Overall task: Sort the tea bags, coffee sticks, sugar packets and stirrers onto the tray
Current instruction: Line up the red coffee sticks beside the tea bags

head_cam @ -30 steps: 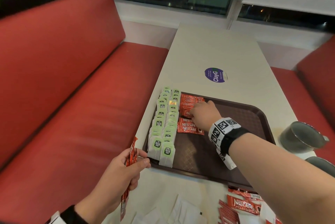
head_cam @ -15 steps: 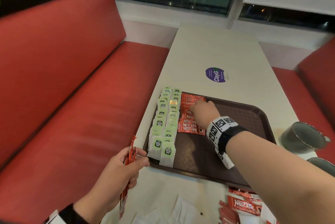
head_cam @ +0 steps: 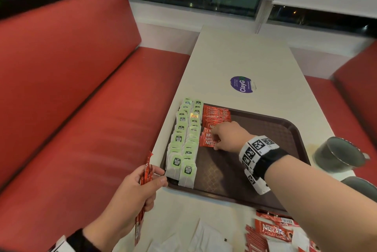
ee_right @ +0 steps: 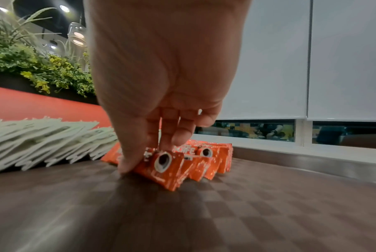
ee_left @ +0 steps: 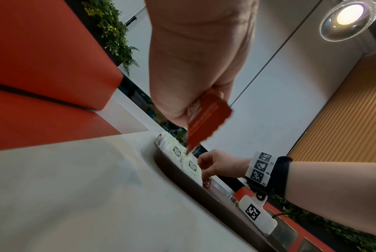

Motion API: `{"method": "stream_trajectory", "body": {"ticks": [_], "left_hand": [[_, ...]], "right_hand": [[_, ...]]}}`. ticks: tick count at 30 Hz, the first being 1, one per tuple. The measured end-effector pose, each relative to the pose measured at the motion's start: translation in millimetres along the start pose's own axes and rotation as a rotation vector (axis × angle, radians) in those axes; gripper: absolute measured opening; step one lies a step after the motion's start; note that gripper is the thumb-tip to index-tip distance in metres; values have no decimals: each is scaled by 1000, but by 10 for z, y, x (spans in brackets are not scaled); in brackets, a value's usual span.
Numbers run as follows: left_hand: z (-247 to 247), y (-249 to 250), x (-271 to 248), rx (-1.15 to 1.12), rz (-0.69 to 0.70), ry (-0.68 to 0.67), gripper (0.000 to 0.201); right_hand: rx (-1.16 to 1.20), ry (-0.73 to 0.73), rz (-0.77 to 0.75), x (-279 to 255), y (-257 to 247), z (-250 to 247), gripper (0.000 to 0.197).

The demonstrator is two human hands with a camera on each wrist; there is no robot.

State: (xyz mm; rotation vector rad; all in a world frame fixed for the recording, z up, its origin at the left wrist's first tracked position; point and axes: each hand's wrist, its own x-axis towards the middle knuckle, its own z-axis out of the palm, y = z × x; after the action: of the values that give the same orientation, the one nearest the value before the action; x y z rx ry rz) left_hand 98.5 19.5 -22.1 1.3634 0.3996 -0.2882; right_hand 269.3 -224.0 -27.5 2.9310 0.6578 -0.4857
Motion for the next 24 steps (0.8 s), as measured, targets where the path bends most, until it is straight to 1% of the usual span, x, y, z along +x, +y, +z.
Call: {"method": "stream_trajectory", "body": {"ticks": [2, 5, 8, 11, 13, 15, 16, 18, 20, 21, 22, 24], "left_hand": [[29, 18, 3, -1, -8, -4, 14], [83, 69, 23, -17, -33, -13, 13], [149, 146, 40, -41, -47, -66, 11], [229, 199, 47, -53, -51, -112, 10], [285, 216, 49, -4, -23, -131, 9], [341, 219, 51, 90, 17, -150, 11], [371, 220, 48, 145, 35, -163, 12], [444, 235, 34, 269, 78, -204, 12], [531, 254, 8, 389, 106, -238, 15], [573, 262, -9, 438, 112, -249, 16], [609, 270, -31, 477, 116, -258, 17], [659, 282, -77, 521, 123, -277, 18]], "right_hand": [[-2, 2, 21, 12, 2, -11, 21], [15, 2, 40, 42, 14, -13, 21], [54, 81, 53, 17, 24, -53, 16], [150, 167, 68, -126, -38, -177, 25], [345, 280, 54, -312, -164, -272, 24], [633, 365, -3, -581, -352, -354, 19], [749, 355, -37, -730, -468, -387, 16], [922, 250, -70, -940, -653, -337, 13], [1086, 146, -64, -1033, -753, -191, 19], [1157, 136, -59, -1051, -770, -116, 22], [1227, 139, -46, -1064, -770, -65, 21], [1313, 162, -23, -1129, -731, -22, 11]]}}
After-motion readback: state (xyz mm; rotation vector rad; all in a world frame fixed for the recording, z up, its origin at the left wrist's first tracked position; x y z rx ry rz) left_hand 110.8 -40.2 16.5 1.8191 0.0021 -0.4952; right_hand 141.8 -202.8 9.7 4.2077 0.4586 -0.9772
